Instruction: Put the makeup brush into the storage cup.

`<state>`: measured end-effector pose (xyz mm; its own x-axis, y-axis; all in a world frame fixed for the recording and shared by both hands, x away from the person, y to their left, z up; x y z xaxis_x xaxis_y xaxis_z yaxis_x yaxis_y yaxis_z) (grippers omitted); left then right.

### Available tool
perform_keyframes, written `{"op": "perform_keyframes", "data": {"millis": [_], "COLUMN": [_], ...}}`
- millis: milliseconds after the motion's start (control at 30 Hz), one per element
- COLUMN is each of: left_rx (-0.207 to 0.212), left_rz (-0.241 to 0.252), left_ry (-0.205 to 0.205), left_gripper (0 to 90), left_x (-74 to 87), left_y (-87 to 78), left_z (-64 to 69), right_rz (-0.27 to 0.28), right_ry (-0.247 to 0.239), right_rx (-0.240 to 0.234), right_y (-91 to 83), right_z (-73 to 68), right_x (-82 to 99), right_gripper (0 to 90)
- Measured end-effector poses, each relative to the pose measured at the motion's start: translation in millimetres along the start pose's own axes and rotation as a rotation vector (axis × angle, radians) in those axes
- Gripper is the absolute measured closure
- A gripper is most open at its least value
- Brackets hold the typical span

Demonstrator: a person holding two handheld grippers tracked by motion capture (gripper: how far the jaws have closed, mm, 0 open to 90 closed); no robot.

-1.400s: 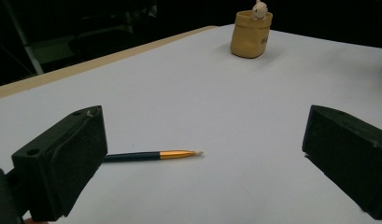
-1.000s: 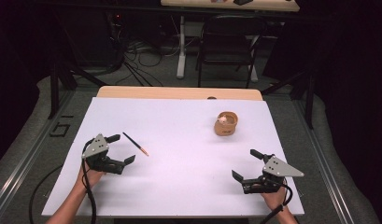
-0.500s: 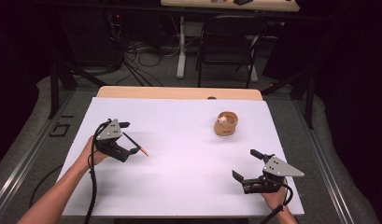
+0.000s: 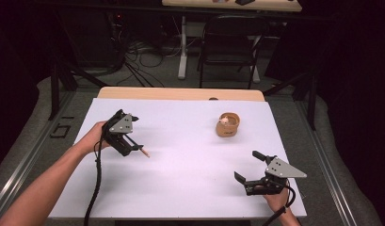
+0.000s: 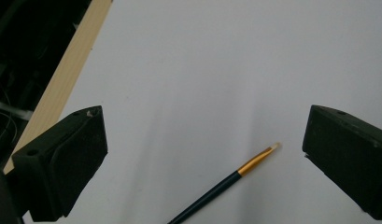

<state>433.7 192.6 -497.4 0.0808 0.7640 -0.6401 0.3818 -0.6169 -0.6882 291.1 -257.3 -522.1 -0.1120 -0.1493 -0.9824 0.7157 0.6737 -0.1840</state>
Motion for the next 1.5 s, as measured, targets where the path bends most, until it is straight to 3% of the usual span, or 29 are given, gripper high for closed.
{"op": "perform_keyframes", "data": {"millis": [400, 567, 633, 933, 1233, 1500], "left_rx": [0.112, 0.146, 0.160, 0.183, 0.252, 0.288], "left_rz": [-0.211, -0.257, -0.298, -0.401, -0.461, -0.489], "left_ry": [0.230, 0.286, 0.319, 0.438, 0.495, 0.517], "left_gripper": [0.0, 0.0, 0.0, 0.6, 13.6, 37.1], "left_x": [-4.2, -5.4, -4.8, -6.7, -7.5, -5.5], "left_y": [17.1, 24.3, 29.1, 40.5, 51.5, 55.8], "left_z": [-5.5, -4.4, -5.1, -5.3, -1.2, 0.6], "right_rz": [-0.004, -0.006, -0.006, -0.009, -0.012, -0.009], "right_ry": [0.003, 0.007, 0.009, 0.011, 0.010, 0.011], "right_rx": [-0.011, -0.014, -0.015, -0.021, -0.021, -0.022], "right_y": [0.1, 0.0, -0.1, -0.1, -1.0, -0.9], "right_z": [0.5, 0.6, 0.5, 0.6, 0.9, 0.9], "right_x": [0.7, 1.0, 1.0, 1.3, 1.3, 1.3], "right_gripper": [0.2, 0.2, 0.3, 0.3, 0.3, 0.3]}}
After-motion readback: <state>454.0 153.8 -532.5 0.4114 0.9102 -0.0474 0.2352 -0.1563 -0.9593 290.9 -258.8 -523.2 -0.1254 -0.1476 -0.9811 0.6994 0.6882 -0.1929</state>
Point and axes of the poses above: each handheld gripper's, and its own axes: y roughly forward along the jaws, x roughly out of its underside, z roughly to its right, the point moved 3 cm from there along y, roughly forward along the jaws, and after that the axes turned 3 degrees about z, right-handed, at the moved point
